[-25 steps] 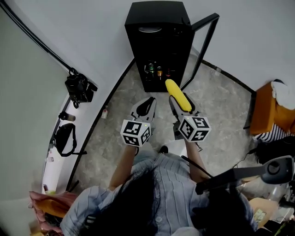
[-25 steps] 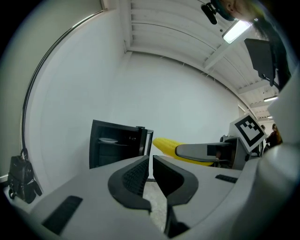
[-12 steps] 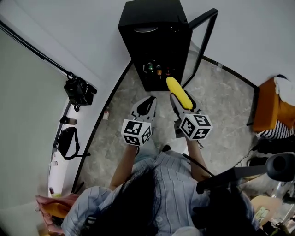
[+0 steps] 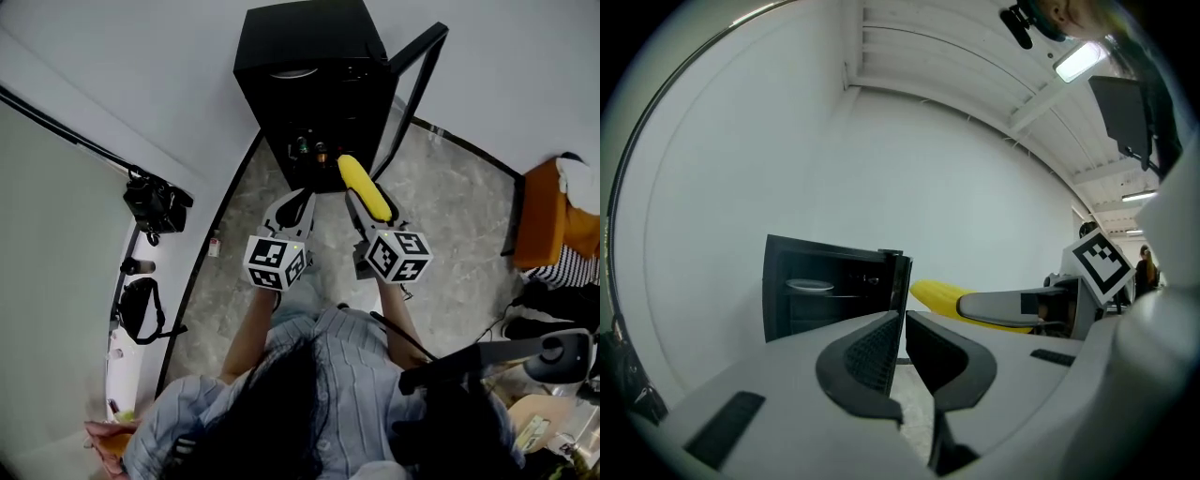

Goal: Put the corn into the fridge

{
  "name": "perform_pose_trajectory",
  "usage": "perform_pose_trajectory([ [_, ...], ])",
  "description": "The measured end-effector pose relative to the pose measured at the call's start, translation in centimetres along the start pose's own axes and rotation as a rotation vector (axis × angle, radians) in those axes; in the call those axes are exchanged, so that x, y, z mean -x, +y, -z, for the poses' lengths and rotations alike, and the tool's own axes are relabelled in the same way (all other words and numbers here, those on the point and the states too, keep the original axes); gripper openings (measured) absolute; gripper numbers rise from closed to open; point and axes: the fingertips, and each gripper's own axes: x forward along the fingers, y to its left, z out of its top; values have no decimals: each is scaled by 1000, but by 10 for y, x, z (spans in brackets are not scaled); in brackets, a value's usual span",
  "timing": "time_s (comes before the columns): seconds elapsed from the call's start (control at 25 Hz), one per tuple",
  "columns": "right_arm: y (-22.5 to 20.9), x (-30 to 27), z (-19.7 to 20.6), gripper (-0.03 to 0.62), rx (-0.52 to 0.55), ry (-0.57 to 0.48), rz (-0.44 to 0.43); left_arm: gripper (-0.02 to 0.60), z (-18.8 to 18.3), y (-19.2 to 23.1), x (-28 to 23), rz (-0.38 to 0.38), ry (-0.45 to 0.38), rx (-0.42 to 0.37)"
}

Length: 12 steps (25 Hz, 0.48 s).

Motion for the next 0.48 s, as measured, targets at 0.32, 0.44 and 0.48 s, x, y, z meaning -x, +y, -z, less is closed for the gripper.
perform_pose_trajectory([
  [0.32, 6, -65, -7, 265, -50, -14, 38, 34, -17, 60, -32, 42, 9, 3],
  [0.44, 6, -82, -5, 265, -64, -21, 63, 34, -19, 78, -40, 68, 6, 4],
  [0.48, 7, -88, -4, 265, -69, -20, 71, 34, -20, 84, -43, 76, 7, 6],
])
